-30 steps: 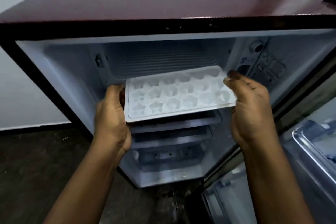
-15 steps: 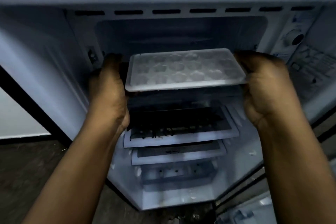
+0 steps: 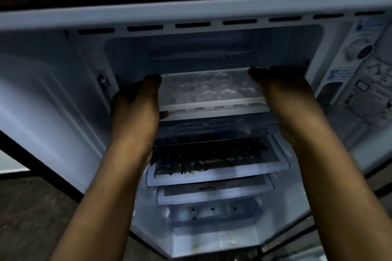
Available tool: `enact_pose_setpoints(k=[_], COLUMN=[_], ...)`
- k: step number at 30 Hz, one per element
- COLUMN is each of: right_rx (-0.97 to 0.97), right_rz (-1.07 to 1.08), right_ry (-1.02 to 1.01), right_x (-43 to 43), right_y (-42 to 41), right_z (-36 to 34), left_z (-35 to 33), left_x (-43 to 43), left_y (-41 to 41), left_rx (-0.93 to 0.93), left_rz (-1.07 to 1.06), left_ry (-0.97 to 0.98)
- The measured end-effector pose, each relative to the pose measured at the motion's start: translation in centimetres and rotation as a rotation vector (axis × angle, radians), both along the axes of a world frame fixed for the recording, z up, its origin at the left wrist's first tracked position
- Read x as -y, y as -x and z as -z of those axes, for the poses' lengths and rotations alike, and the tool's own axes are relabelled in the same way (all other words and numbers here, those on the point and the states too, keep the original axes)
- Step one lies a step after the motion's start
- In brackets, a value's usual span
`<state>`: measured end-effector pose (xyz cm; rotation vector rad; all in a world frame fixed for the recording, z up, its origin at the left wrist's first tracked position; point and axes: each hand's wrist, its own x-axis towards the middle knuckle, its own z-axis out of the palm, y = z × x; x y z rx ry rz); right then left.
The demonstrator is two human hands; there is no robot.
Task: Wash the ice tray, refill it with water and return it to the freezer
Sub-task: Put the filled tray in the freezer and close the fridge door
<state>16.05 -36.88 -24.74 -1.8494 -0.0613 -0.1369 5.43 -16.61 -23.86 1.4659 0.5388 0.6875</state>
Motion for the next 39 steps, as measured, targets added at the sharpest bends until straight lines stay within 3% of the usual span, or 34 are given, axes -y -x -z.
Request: enact_pose_setpoints(k=[4,6,9,13,19,24,39], right_rx=[0.111,0.319,0.642,0.731,0.625,0.620,0.444], right_rz=[0.042,0.136,0.143,0.020,0.006,0.016,-0.101], right_ry=[0.321,0.505,0.632,0.710,0.824,0.919,0.934], right_x=[-0.1,0.3,0.5,-0.5,-1.2,-1.1,-2.3], right_y=[0.3,1.6,4.1,6.3,6.4,6.4,3.6], right_z=[1.1,2.1,3.7,4.9,5.1,5.3,4.1], left_z=[0.3,0.7,1.5,3.5,3.0,2.9,2.7], left_x=[-0.1,0.2,0.9,1.0,1.5,2.7,1.0], left_y=[0.8,1.6,2.7,2.3,2.3,0.4,-2.8], left_rx=[-0.162,-0.210,-0.092,-0.208,-0.314,-0.364,-0.405], left_rz=[-0.041,-0.058,-0.076,-0.012,-0.029,0.224,0.334], left_ry=[-0.177,-0.416,-0.884,-1.251,-1.326,-1.478,-1.475])
